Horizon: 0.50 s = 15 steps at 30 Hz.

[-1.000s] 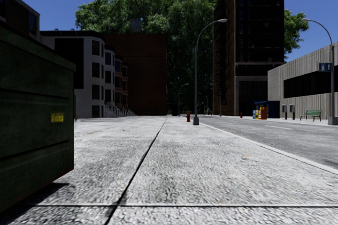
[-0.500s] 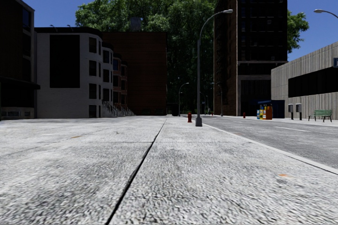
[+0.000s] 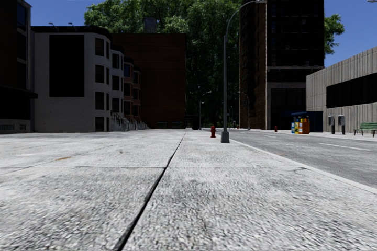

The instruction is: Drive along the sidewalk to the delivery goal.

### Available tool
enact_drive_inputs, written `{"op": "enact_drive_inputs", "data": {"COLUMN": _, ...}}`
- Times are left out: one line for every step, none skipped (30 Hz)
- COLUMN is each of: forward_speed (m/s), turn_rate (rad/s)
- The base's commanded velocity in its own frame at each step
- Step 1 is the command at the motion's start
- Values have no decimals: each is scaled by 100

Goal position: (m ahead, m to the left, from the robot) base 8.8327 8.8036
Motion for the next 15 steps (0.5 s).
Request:
{"op": "enact_drive_inputs", "data": {"forward_speed": 200, "turn_rate": 0}}
{"op": "enact_drive_inputs", "data": {"forward_speed": 200, "turn_rate": 0}}
{"op": "enact_drive_inputs", "data": {"forward_speed": 200, "turn_rate": 0}}
{"op": "enact_drive_inputs", "data": {"forward_speed": 200, "turn_rate": 0}}
{"op": "enact_drive_inputs", "data": {"forward_speed": 200, "turn_rate": 0}}
{"op": "enact_drive_inputs", "data": {"forward_speed": 200, "turn_rate": 0}}
{"op": "enact_drive_inputs", "data": {"forward_speed": 200, "turn_rate": 0}}
{"op": "enact_drive_inputs", "data": {"forward_speed": 200, "turn_rate": 0}}
{"op": "enact_drive_inputs", "data": {"forward_speed": 200, "turn_rate": 0}}
{"op": "enact_drive_inputs", "data": {"forward_speed": 200, "turn_rate": 0}}
{"op": "enact_drive_inputs", "data": {"forward_speed": 200, "turn_rate": 0}}
{"op": "enact_drive_inputs", "data": {"forward_speed": 200, "turn_rate": 0}}
{"op": "enact_drive_inputs", "data": {"forward_speed": 200, "turn_rate": 0}}
{"op": "enact_drive_inputs", "data": {"forward_speed": 200, "turn_rate": 0}}
{"op": "enact_drive_inputs", "data": {"forward_speed": 200, "turn_rate": 0}}
